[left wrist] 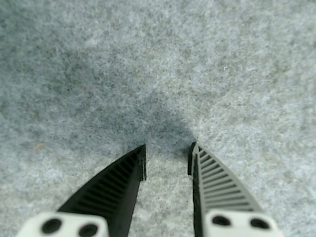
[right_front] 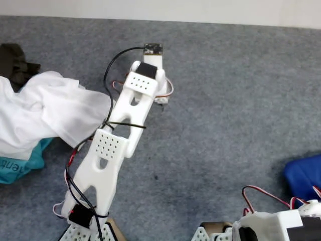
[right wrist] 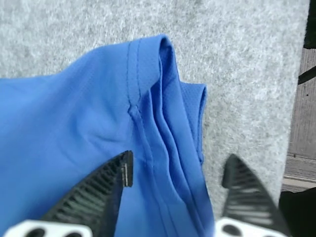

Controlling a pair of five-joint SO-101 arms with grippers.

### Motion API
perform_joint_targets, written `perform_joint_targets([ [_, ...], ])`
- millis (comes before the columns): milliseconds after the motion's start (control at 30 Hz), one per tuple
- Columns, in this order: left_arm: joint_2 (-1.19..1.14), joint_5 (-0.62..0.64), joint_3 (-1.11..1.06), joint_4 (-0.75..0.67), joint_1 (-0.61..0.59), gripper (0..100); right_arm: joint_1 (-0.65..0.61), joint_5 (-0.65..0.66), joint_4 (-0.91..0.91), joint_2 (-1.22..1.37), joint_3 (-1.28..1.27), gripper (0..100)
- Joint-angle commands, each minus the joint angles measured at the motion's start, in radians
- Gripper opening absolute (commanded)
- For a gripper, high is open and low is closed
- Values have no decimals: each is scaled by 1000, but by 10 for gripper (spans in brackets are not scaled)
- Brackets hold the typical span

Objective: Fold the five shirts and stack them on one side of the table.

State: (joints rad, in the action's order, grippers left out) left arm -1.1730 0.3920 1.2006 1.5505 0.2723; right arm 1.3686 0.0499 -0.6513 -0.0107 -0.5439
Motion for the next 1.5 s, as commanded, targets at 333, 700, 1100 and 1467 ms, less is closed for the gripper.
perform_joint_targets([
  [333, 1, 2, 10, -5, 22, 165, -134, -114, -111, -374, 76, 193],
  [700, 1, 0, 10, -20, 16, 165, -104, -74, 110, -159, -31, 5],
  [1100, -2, -2, 7, -26, 22, 165, 48, 77, 127, 51, -51, 5],
  [1467, -4, -2, 4, -26, 18, 165, 67, 48, 130, -110, -107, 5],
])
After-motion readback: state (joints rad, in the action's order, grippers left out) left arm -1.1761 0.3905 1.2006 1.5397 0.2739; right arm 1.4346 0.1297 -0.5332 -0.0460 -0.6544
